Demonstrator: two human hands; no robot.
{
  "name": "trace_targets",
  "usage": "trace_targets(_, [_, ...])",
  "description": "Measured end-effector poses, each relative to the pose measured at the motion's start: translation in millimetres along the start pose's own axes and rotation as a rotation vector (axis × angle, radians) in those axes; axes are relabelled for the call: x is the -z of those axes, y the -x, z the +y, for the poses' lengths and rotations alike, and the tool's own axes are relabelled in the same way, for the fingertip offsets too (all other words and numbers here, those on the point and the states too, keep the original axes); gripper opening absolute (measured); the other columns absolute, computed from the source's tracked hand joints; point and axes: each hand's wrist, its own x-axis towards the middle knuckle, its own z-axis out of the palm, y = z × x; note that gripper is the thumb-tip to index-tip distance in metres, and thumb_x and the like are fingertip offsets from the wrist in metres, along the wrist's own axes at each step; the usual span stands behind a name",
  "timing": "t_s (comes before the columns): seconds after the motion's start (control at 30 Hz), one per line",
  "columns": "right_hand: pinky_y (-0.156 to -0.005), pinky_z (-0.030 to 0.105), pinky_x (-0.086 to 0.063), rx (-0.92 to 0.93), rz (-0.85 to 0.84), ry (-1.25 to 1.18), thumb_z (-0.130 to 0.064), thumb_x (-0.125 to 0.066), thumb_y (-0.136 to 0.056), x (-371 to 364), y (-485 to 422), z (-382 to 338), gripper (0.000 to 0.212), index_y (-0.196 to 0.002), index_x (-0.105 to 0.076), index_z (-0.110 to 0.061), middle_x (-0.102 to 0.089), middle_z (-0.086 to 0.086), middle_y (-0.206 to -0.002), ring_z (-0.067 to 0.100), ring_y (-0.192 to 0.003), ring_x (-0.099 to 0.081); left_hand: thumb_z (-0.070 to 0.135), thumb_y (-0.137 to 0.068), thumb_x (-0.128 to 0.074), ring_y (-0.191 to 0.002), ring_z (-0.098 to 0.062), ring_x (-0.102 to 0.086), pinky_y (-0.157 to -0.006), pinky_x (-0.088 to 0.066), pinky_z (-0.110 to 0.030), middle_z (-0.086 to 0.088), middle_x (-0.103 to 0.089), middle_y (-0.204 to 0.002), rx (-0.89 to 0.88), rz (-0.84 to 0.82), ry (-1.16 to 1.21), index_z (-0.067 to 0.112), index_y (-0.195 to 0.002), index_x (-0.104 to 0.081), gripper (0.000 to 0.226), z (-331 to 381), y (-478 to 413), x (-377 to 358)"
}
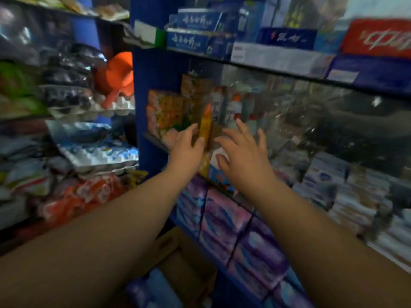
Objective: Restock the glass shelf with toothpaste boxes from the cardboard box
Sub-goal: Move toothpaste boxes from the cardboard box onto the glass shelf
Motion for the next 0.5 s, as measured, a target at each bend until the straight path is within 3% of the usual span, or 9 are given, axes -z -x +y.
trace_targets(0.1, [-0.114,0.057,-0.005,0.012,-0.147,-0.062,-0.031,-0.052,-0.092,-47.4,16.0,-18.7,0.042,-0.134,-0.051,-0.025,-0.042,-0.001,-0.147,0.023,-0.147,-0.014,0.028,-0.095,-0.048,-0.129,-0.022,-0.045,-0.107,-0.033,-0.027,-0.006,-0.048,-0.139,0.127,-0.009,-0.154,0.017,-0.142,-0.043,0.049,-57.1,21.2,8.3])
trace_targets(0.23, [-0.114,0.056,-0.006,0.006,-0.315,-0.163,-0.031,-0.052,-0.092,-115.7,47.0,-37.5,0.041,-0.133,-0.053,-0.026,-0.043,-0.001,-0.146,0.022,-0.147,-0.015,0.032,-0.088,-0.048,-0.119,-0.024,-0.053,-0.104,-0.040,-0.038,-0.011,-0.058,-0.128,0.279,-0.030,-0.219,0.007,-0.132,-0.053,0.051,-135.2,60.7,12.7])
trace_targets(0.33, [-0.114,0.053,-0.011,0.002,-0.508,-0.190,-0.033,-0.050,-0.093,-171.5,74.1,-49.3,0.043,-0.136,-0.048,-0.029,-0.039,-0.002,-0.148,0.021,-0.147,-0.015,0.025,-0.093,-0.053,-0.126,-0.031,-0.049,-0.108,-0.037,-0.040,-0.017,-0.053,-0.136,0.503,-0.067,-0.291,0.006,-0.134,-0.051,0.046,-198.1,97.6,12.9])
trace_targets(0.43, [-0.111,0.050,-0.018,0.015,-0.594,-0.231,-0.035,-0.047,-0.091,-228.6,106.9,-61.2,0.037,-0.128,-0.052,-0.029,-0.045,-0.003,-0.142,0.022,-0.141,-0.025,0.034,-0.088,-0.057,-0.117,-0.022,-0.056,-0.104,-0.043,-0.043,-0.002,-0.061,-0.125,0.668,-0.099,-0.231,0.017,-0.127,-0.057,0.042,-248.6,135.4,13.9])
trace_targets(0.5, [-0.107,0.041,-0.021,0.017,-0.678,-0.325,-0.031,-0.046,-0.093,-260.2,129.0,-70.7,0.036,-0.126,-0.056,-0.022,-0.049,0.002,-0.138,0.024,-0.135,-0.034,0.025,-0.094,-0.053,-0.116,-0.020,-0.055,-0.102,-0.044,-0.042,0.001,-0.059,-0.120,0.810,-0.083,-0.166,0.016,-0.126,-0.056,0.034,-278.4,159.6,12.6])
